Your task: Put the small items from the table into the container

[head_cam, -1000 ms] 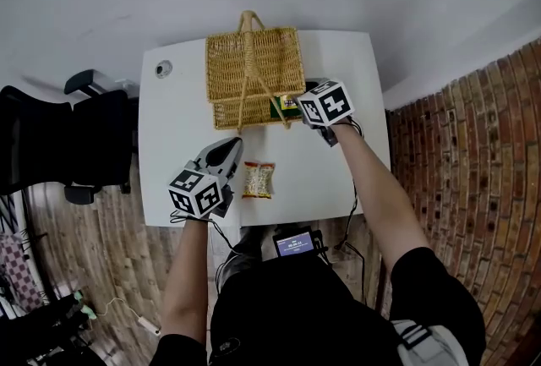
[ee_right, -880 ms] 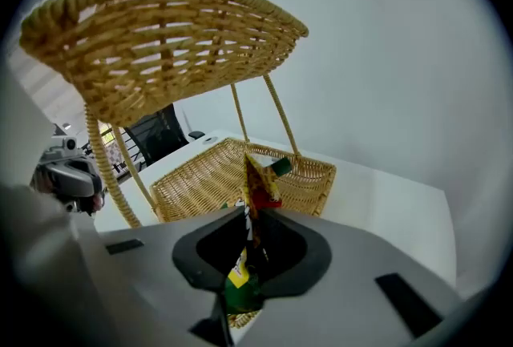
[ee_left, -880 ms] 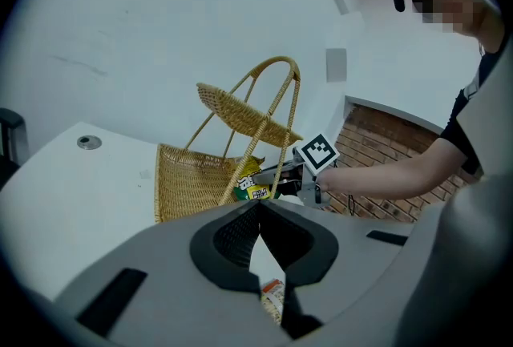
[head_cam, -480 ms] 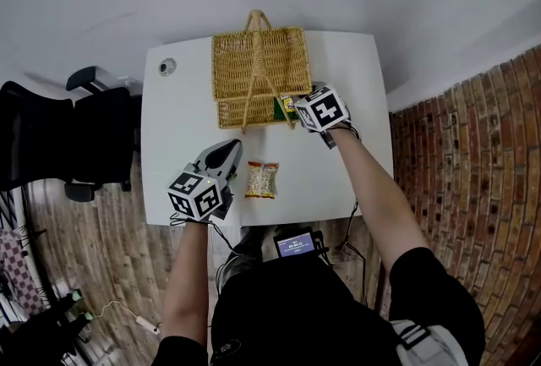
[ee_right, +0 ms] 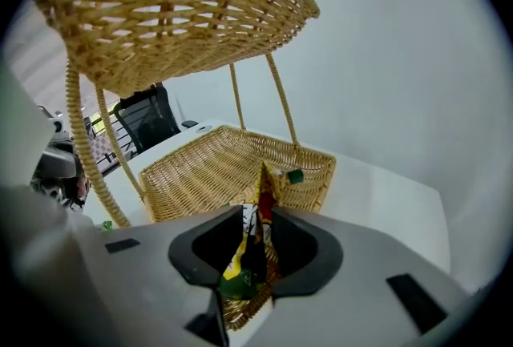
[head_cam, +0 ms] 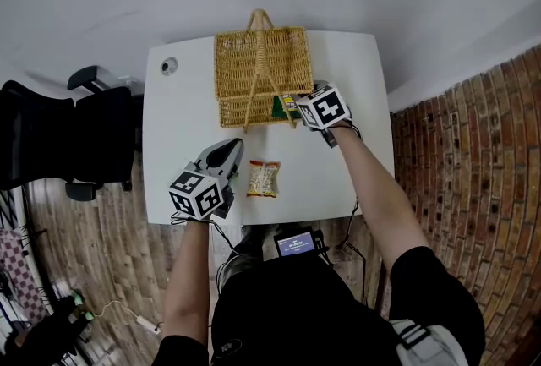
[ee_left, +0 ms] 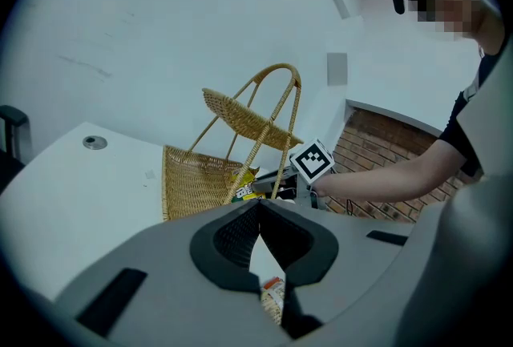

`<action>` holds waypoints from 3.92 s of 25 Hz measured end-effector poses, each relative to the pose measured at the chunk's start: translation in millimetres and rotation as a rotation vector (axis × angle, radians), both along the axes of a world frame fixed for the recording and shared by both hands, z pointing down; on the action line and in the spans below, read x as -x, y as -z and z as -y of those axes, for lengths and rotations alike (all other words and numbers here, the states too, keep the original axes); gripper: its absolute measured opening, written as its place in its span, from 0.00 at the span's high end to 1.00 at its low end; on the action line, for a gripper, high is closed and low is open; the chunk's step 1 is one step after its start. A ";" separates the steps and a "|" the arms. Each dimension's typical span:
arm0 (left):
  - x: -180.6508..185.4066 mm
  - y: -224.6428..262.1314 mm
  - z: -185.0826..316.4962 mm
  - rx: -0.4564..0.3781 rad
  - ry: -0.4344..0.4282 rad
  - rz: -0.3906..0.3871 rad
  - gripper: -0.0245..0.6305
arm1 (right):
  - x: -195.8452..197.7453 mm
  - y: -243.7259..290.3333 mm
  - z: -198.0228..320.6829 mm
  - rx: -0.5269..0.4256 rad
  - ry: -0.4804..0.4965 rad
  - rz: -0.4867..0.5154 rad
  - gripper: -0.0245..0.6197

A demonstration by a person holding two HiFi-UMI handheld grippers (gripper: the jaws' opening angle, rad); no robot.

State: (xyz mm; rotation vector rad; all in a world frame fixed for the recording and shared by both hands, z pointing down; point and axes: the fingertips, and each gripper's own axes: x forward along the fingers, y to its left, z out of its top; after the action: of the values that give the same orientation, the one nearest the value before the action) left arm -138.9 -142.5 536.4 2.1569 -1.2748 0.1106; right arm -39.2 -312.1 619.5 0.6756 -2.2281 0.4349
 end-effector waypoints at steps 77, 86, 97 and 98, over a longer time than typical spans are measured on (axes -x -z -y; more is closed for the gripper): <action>3.3 8.6 -76.8 -0.032 -0.005 -0.024 0.95 | -44.4 80.3 -204.2 0.104 -0.152 0.396 0.93; 14.4 -8.5 -83.9 0.041 0.014 -0.008 0.91 | -38.4 77.6 -204.0 0.125 -0.139 0.408 0.93; 26.8 -52.6 -93.5 0.199 0.002 0.160 0.72 | -31.2 72.5 -203.4 0.148 -0.112 0.412 0.93; 27.5 -56.9 -93.8 0.213 -0.001 0.177 0.72 | -30.4 71.6 -203.0 0.150 -0.109 0.411 0.93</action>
State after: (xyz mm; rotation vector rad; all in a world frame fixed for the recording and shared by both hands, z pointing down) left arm -166.5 -48.6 593.3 1.9989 -1.2957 0.4269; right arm -8.8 -109.1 547.9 0.6759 -2.5130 0.8518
